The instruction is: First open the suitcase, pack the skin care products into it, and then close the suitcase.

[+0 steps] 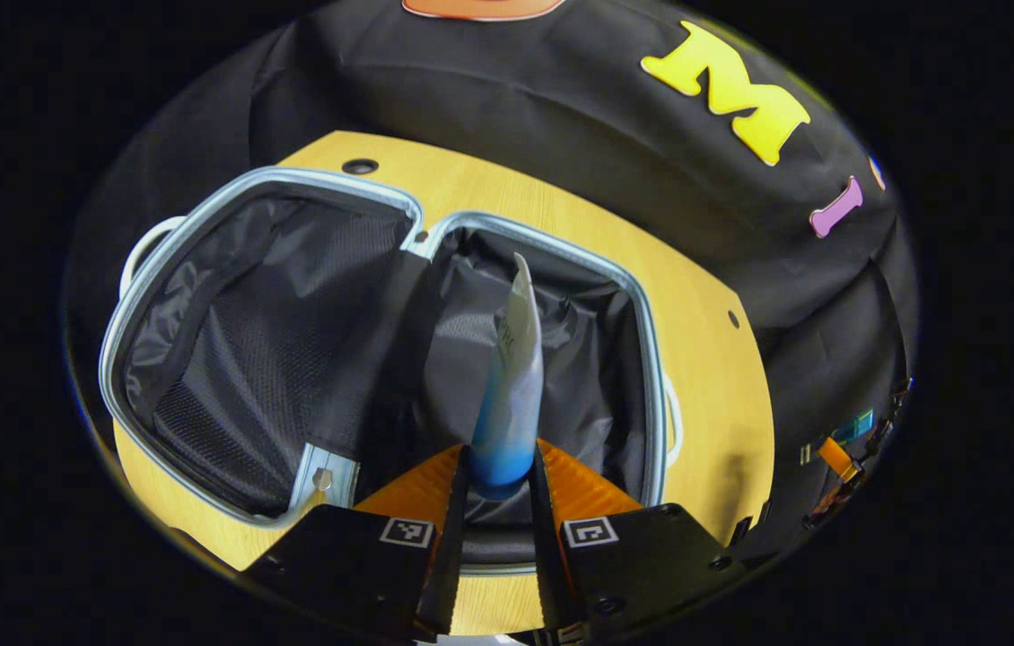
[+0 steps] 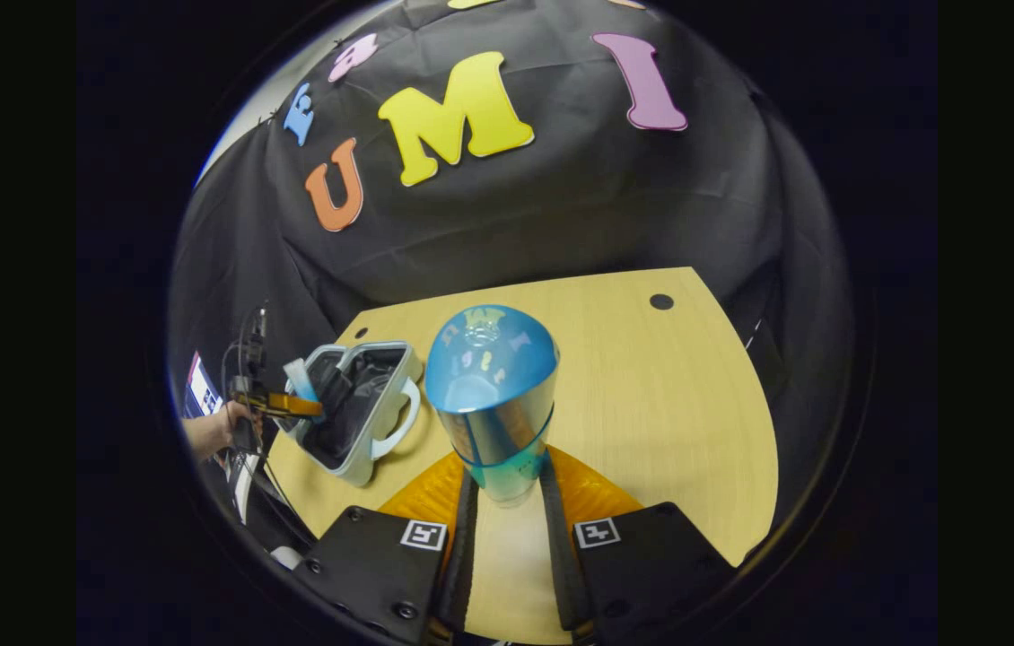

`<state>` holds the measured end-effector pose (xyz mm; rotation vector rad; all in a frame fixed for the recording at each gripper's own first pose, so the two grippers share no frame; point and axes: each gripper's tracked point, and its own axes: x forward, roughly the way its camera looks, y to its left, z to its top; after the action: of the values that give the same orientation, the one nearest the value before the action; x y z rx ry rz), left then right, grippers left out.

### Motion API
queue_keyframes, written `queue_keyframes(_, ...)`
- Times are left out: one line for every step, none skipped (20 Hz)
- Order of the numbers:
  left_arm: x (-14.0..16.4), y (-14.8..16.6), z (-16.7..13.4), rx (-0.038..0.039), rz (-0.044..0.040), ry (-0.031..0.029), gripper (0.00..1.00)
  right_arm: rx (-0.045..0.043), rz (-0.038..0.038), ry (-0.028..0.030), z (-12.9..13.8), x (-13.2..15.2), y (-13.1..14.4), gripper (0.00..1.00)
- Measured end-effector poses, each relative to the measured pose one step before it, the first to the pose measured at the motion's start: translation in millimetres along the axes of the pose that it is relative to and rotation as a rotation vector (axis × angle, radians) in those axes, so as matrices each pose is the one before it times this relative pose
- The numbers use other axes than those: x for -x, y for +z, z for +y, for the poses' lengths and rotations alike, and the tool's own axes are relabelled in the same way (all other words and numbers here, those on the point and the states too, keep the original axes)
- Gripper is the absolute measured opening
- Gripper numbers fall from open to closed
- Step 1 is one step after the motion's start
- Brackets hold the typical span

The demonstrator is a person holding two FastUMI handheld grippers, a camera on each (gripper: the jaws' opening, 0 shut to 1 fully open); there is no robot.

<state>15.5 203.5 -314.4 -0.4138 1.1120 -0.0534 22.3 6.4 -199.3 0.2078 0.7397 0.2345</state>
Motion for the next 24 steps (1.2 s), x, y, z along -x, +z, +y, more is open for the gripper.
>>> queue_keyframes(-7.03, -2.91, 1.96, 0.00493, 0.036, -0.00347, 0.39, -0.00356, -0.00117, -0.00234, 0.4, 3.2, -0.73, 0.35)
queue_keyframes(-3.89, -5.03, 3.72, -0.00388, 0.04711, 0.01026, 0.39, -0.00185, 0.00206, 0.00002, 1.33, 2.85, -0.4, 0.35)
queue_keyframes(-4.56, -6.29, 3.93, -0.00666, 0.05436, 0.01323, 0.39, -0.00466, 0.00233, 0.002, 2.11, 2.1, -1.47, 0.35)
queue_keyframes(-4.58, -1.52, 0.44, -0.0065, 0.0303, -0.00395, 0.39, -0.0075, 0.00357, 0.00391, 2.39, 2.18, -0.85, 0.35)
queue_keyframes(-2.09, 0.31, 2.35, -0.00674, 0.02345, 0.01056, 0.39, -0.01132, 0.00301, 0.00756, 2.45, 1.09, -1.11, 0.35)
queue_keyframes(-1.94, -1.17, 2.94, -0.01556, 0.03154, 0.01426, 0.39, -0.01079, 0.00209, 0.00714, 3.57, 1.36, -0.49, 0.35)
queue_keyframes(-2.68, -1.8, 3.49, -0.01453, 0.03126, 0.0122, 0.39, -0.00622, 0.00173, 0.00374, 1.88, 0.5, -1.12, 0.35)
queue_keyframes(-2.18, -2.06, 2.08, -0.00563, 0.03293, 0.01193, 0.39, -0.00398, 0.0016, 0.00467, 2.27, 0.88, -0.88, 0.35)
queue_keyframes(-3.17, -2.07, 2.35, -0.00045, 0.03261, 0.00897, 0.39, -0.00022, 0.00119, 0.00407, 2.39, 1.43, -1.62, 0.35)
queue_keyframes(-2.51, -1.28, 1.5, 0.00436, 0.0215, 0.01074, 0.39, 0.00066, -0.00054, 0.00231, 1.71, 1.28, -0.37, 0.35)
queue_keyframes(-1.1, -0.71, 0.59, 0.00381, 0.0195, 0.00302, 0.39, 0.00343, -0.00107, 0.00168, 1.92, -0.3, -0.48, 0.35)
queue_keyframes(-1.07, 3.21, -1.2, -0.00255, 0.00273, 0.00101, 0.39, 0.00405, -0.00166, 0.00298, 1.44, 0.72, 0.05, 0.35)
queue_keyframes(-0.64, -0.15, 0.66, -0.01015, 0.01172, 0.00905, 0.39, 0.0034, -0.00077, 0.003, 1.69, 2.07, -0.61, 0.35)
queue_keyframes(0.11, -0.56, -0.34, -0.00644, 0.01004, 0.00668, 0.39, 0.0016, 0.00142, 0.00522, 1.96, 0.86, -0.36, 0.35)
queue_keyframes(0.77, 1.78, 0.81, -0.00432, 0.00863, 0.00838, 0.39, 0.00152, 0.00134, 0.0065, 2.36, 1.29, -0.63, 0.35)
queue_keyframes(-0.88, 0.14, -0.02, -0.00297, 0.00842, 0.00996, 0.39, 0.005, 0.00223, 0.00385, 1.94, 0.61, -0.23, 0.35)
queue_keyframes(-1.65, 0.9, 0.47, -0.00299, 0.00551, 0.01108, 0.39, 0.00553, 0.00119, 0.00289, 1.46, 0.96, -0.78, 0.35)
queue_keyframes(-2.69, 0.29, -0.32, -0.00023, 0.01059, 0.01291, 0.39, 0.0064, -0.00063, 0.00386, 1.81, 1.31, 0.22, 0.35)
queue_keyframes(-2.22, -1.9, 0.5, -0.00002, 0.01132, 0.01181, 0.39, 0.00553, 0.00172, 0.00223, 1.82, 0.69, -0.34, 0.35)
queue_keyframes(-2.52, -3.3, -0.49, 0.00006, 0.02057, 0.00934, 0.39, 0.00616, 0.00086, 0.00188, 1.65, 0.81, -0.32, 0.35)
queue_keyframes(1.53, 2.75, -0.92, -0.00249, -0.00687, 0.00447, 0.39, 0.00625, 0.00044, 0.00283, 0.97, 1.55, 0.56, 0.35)
queue_keyframes(-1.82, 1.48, -0.3, -0.00689, -0.00316, 0.00111, 0.4, 0.00706, 0.00022, 0.00087, 0.92, 0.53, -0.5, 0.35)
queue_keyframes(0.21, -0.2, -0.05, 0.00347, 0.00299, 0.00315, 0.4, 0.00635, 0.00398, 0.00349, 1.93, -0.46, -0.91, 0.35)
queue_keyframes(-0.52, 0.73, -2.54, 0.00892, -0.00624, -0.01084, 0.41, 0.0058, 0.008, 0.00712, 3.11, 0.58, -1.61, 0.35)
